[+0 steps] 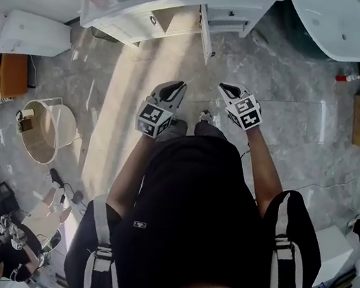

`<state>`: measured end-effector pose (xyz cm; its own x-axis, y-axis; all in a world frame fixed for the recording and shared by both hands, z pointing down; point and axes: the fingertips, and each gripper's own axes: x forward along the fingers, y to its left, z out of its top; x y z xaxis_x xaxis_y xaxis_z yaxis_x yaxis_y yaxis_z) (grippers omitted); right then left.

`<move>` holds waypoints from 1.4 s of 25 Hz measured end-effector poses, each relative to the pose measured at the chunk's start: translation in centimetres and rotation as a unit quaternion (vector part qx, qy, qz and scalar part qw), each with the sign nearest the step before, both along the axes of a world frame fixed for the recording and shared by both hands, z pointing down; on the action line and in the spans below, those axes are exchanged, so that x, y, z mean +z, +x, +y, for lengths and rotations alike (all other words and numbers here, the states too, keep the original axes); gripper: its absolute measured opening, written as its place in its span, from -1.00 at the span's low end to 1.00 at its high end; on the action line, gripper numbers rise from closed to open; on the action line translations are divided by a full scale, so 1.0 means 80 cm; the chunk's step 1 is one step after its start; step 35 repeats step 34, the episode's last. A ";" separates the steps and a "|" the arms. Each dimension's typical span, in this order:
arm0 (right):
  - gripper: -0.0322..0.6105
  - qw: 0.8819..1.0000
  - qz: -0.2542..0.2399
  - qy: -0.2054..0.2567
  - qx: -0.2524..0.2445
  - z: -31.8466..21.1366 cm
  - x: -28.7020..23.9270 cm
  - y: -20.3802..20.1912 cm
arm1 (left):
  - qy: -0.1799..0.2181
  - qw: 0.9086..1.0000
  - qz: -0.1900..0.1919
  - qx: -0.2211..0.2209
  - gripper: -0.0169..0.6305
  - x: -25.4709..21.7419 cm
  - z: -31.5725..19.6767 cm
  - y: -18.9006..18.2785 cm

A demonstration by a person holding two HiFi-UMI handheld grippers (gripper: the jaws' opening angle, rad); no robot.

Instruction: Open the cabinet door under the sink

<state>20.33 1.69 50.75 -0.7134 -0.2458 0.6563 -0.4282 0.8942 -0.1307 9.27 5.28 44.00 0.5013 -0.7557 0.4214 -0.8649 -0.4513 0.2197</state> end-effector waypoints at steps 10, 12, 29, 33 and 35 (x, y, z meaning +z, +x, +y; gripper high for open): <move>-0.69 1.000 -0.010 0.016 -0.008 0.011 -0.030 -0.003 | 0.003 1.000 -0.004 -0.022 -0.82 -0.010 0.004 -0.015; -0.69 1.000 -0.011 0.021 -0.012 0.012 -0.035 -0.004 | 0.004 1.000 -0.003 -0.020 -0.82 -0.011 0.003 -0.009; -0.69 0.998 -0.021 0.035 -0.041 0.020 -0.045 0.000 | 0.014 0.999 0.003 -0.045 -0.82 -0.010 0.006 0.008; -0.69 0.998 -0.025 0.040 -0.039 0.012 -0.048 -0.001 | 0.010 0.999 0.000 -0.050 -0.82 -0.008 0.006 0.004; -0.69 0.998 -0.027 0.041 -0.038 0.010 -0.050 -0.002 | 0.009 0.999 -0.001 -0.051 -0.82 -0.007 0.005 0.003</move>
